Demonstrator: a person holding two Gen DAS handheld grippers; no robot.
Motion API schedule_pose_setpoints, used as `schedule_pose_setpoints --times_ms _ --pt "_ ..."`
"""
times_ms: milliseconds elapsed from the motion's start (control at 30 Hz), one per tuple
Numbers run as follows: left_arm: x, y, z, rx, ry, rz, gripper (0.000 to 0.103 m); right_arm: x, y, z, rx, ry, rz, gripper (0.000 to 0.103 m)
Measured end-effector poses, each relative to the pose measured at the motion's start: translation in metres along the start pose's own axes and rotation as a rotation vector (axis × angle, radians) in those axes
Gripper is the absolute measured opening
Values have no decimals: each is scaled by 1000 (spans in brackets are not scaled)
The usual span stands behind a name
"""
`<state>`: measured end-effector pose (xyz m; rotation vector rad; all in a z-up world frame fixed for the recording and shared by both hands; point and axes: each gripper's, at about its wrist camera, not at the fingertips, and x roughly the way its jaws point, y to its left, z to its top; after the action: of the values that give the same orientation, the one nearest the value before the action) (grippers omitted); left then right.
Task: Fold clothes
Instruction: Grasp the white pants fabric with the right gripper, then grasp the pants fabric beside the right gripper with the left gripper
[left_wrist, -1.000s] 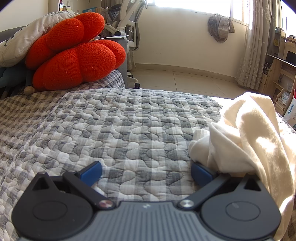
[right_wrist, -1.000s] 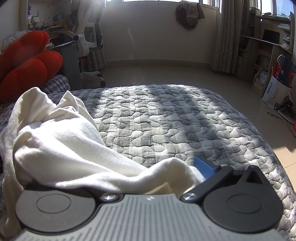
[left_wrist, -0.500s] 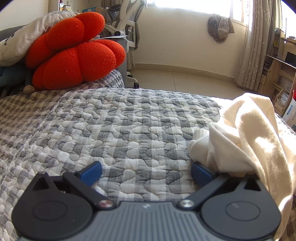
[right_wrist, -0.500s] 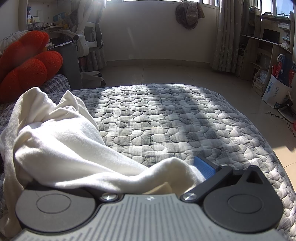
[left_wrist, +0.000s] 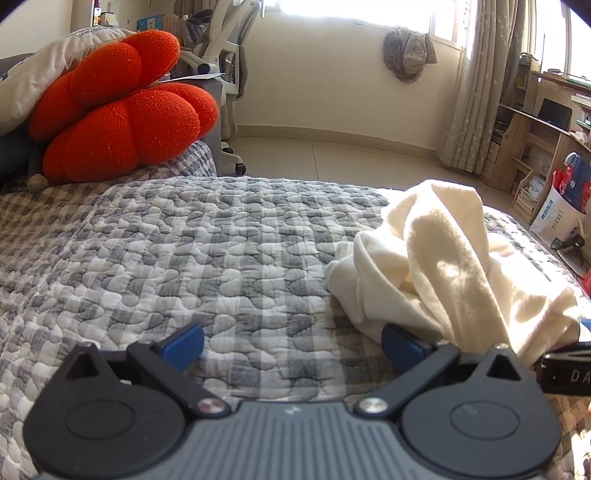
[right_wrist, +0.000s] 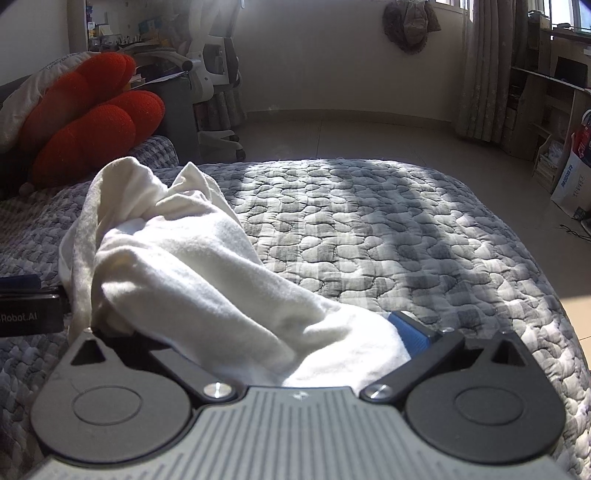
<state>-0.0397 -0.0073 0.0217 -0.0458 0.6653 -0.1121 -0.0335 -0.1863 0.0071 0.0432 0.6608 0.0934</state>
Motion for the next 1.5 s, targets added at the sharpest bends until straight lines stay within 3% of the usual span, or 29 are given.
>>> schedule_pose_setpoints --times_ms 33,167,200,233,267,433,600,700,767,833,900,1033,1100,1133,1167,1200,1233,1267,1367,1433,1500 --pt "-5 0 2 1 -8 -13 102 -5 -1 1 10 -29 23 97" --pt "-20 3 9 15 -32 -55 102 -17 0 1 1 -81 93 37" --pt "-22 4 9 18 -24 -69 102 -19 2 0 -18 -88 96 31" --pt "-23 5 9 17 -11 -83 102 -21 4 0 -32 -102 104 13" --pt "-24 7 8 15 2 -98 102 -24 6 0 -43 -118 114 11" --pt "-22 5 2 0 57 -171 102 -55 13 7 -59 -275 293 11" --pt "-12 -8 -5 51 62 -191 102 -65 29 8 -94 -295 351 11" --pt "-13 -9 -4 50 71 -191 101 -79 21 12 -25 -366 397 11" --pt "-14 -8 -3 43 77 -193 74 -90 13 15 36 -424 432 11" --pt "-16 -5 -1 25 83 -197 18 -101 0 16 126 -487 466 11" --pt "-21 4 3 -31 79 -209 2 -104 -11 16 193 -498 461 11" --pt "-38 12 10 -45 -1 -237 2 -97 -15 17 212 -425 391 19" --pt "-40 11 11 -49 10 -257 4 -93 -10 16 183 -380 369 19" --pt "-39 11 10 -60 29 -267 11 -90 -6 16 168 -360 363 20" --pt "-38 11 8 -66 44 -273 18 -90 -4 15 153 -341 359 27" --pt "-37 10 5 -67 52 -272 36 -89 -1 15 136 -321 360 35" --pt "-36 8 3 -62 55 -270 52 -89 2 13 115 -304 363 57" --pt "-34 6 1 -49 52 -267 54 -89 4 11 89 -289 377 72" --pt "-29 0 -1 -23 55 -279 63 -87 11 6 42 -194 492 78" --pt "-24 -4 -3 -12 64 -286 76 -87 11 5 59 -151 573 78" --pt "-20 -9 -4 15 60 -268 76 -91 10 5 73 -157 605 78"
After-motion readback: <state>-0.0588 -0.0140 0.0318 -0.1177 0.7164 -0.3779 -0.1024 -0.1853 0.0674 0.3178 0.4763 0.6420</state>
